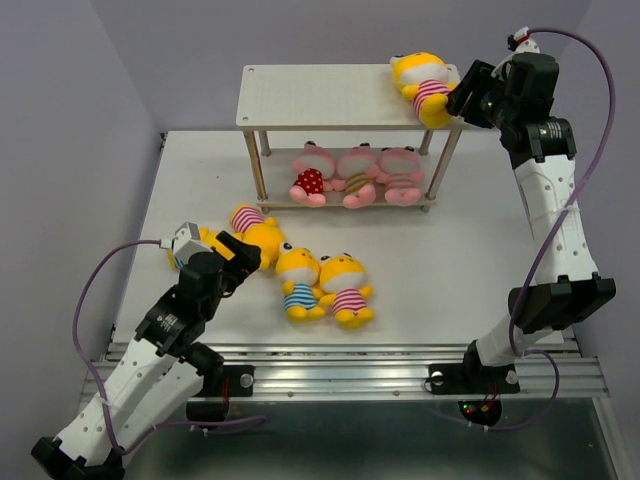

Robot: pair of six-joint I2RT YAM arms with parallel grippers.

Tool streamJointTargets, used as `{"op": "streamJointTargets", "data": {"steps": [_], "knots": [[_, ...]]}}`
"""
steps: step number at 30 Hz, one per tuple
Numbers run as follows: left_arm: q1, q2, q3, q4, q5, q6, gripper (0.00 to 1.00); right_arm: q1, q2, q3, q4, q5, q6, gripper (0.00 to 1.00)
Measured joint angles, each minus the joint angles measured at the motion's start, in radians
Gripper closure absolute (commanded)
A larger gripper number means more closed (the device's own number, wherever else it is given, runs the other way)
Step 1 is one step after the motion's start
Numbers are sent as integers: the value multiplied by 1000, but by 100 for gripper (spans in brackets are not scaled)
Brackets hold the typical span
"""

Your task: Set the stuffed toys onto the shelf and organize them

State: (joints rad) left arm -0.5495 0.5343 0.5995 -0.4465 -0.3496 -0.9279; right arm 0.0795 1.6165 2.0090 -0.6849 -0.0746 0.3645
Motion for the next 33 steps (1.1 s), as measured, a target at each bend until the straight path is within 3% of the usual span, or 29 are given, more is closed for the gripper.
{"op": "streamJointTargets", "data": {"steps": [7, 10, 14, 16, 25, 33], "knots": [[0, 0, -2, 0, 10, -2, 1, -3, 0, 15, -3, 7, 1, 35], [0, 0, -2, 0, 10, -2, 1, -3, 0, 18, 2, -4, 4, 26], [0, 0, -2, 1, 18, -2, 1, -3, 0, 18, 4, -12, 6, 5], [0, 0, -2, 1, 27, -2, 1, -3, -5, 18, 3, -4, 7, 0], [0, 1, -5, 2, 45, -1, 1, -3, -115, 3, 4, 77, 5, 0], [0, 4, -5, 2, 59, 0, 1, -3, -274, -98, 23, 8, -15, 0]]}}
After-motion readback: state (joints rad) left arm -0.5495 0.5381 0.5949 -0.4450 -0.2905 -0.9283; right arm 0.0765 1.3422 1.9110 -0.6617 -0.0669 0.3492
